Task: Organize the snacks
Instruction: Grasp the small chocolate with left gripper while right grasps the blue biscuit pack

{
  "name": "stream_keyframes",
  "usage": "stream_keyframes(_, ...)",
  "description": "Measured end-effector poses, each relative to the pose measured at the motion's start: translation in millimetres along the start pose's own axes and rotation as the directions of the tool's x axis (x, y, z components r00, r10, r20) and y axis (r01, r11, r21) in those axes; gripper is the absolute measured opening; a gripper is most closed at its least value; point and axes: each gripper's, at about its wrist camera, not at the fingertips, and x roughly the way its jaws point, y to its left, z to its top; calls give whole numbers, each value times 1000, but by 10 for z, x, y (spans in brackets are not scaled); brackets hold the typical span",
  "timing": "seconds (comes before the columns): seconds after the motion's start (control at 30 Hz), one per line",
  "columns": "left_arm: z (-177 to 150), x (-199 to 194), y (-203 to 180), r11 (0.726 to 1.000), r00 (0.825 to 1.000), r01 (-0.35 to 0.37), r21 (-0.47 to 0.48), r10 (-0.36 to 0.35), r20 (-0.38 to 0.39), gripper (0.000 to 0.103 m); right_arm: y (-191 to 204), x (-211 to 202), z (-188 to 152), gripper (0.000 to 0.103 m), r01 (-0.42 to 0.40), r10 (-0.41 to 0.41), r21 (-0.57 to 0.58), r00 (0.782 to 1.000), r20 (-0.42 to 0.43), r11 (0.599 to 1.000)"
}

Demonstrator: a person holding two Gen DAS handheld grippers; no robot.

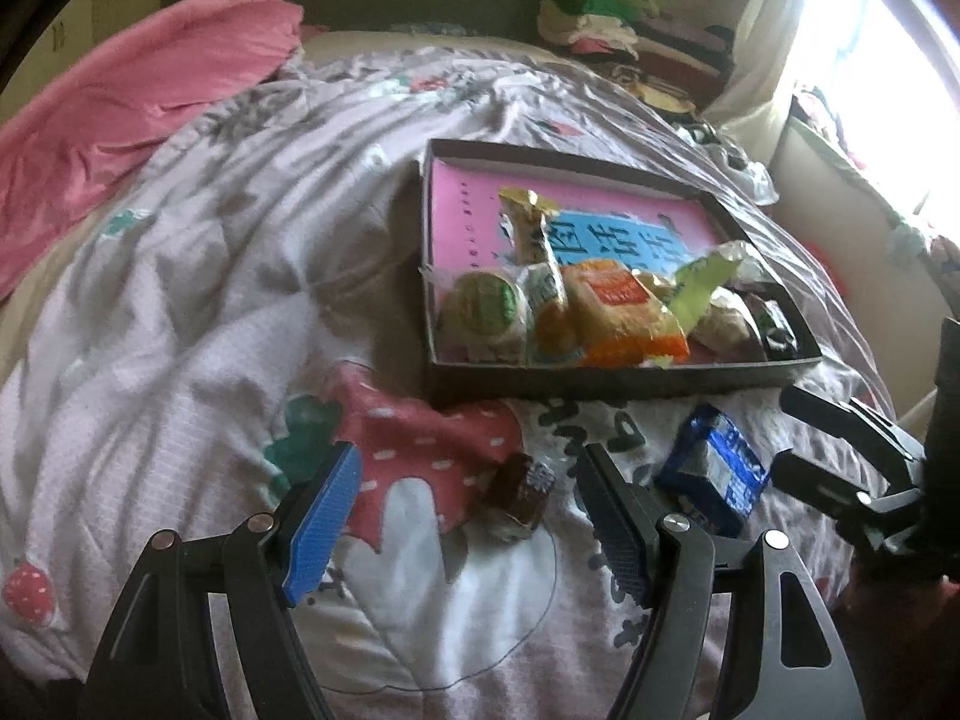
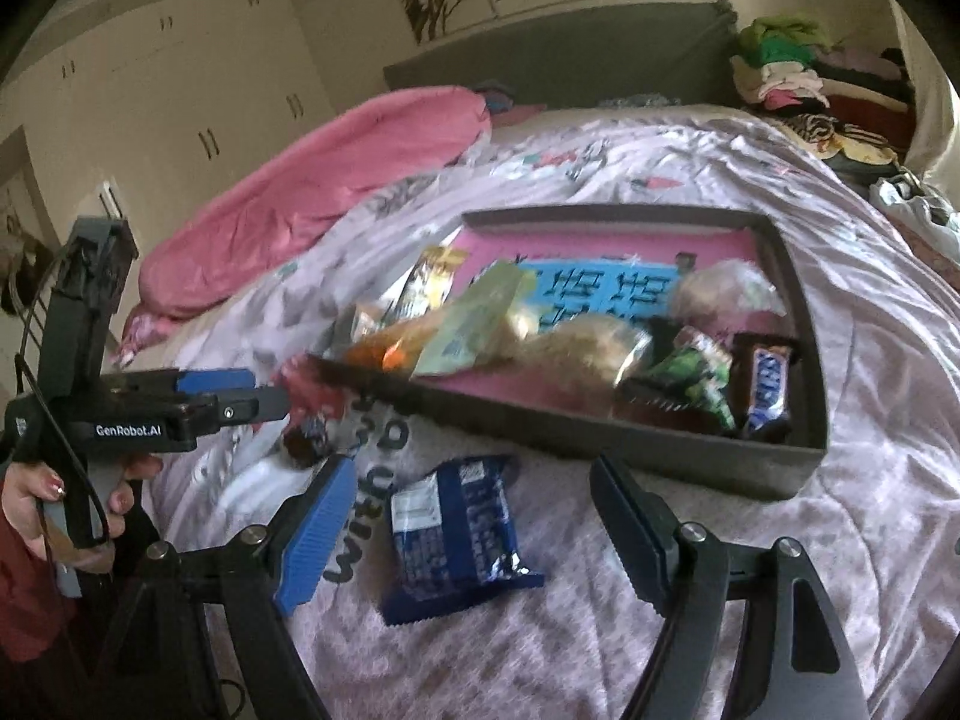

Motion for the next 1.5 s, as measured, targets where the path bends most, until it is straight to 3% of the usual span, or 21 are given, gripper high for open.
stream_keyframes(0.4, -92, 193, -76, 999, 999, -15, 41, 17, -48, 75, 80, 237, -118, 80, 37, -43, -64, 995, -88, 997)
stream_keyframes(0.6, -103, 235, -107, 998, 999, -17, 66, 20, -43, 75, 213, 338, -173, 80, 73, -88, -151, 991, -98, 986)
stream_keyframes(0.8, -110, 253, -131, 997, 999, -8, 76, 11, -41, 64, 322, 424, -224, 78, 85, -109, -220, 989, -104, 972)
stream_keyframes(0.97, -109, 268, -134, 997, 999, 6, 75, -3, -46, 51, 375, 445, -248, 66, 59, -88, -249, 991, -105, 967)
stream_keyframes(1.07, -119, 299, -169, 996, 998, 10, 89, -4, -59, 48, 363, 464, -249, 56, 67, -98, -251, 989, -111, 966)
stream_keyframes(1.23, -130, 349, -215, 994, 997, 12, 106, -4, -75, 44, 356, 471, -240, 54, 69, -101, -247, 988, -119, 966)
stream_keyframes(1.5, -164, 388, -254, 993, 996, 5, 118, 6, -88, 32, 257, 336, -140, 52, 18, -30, -159, 997, -71, 987)
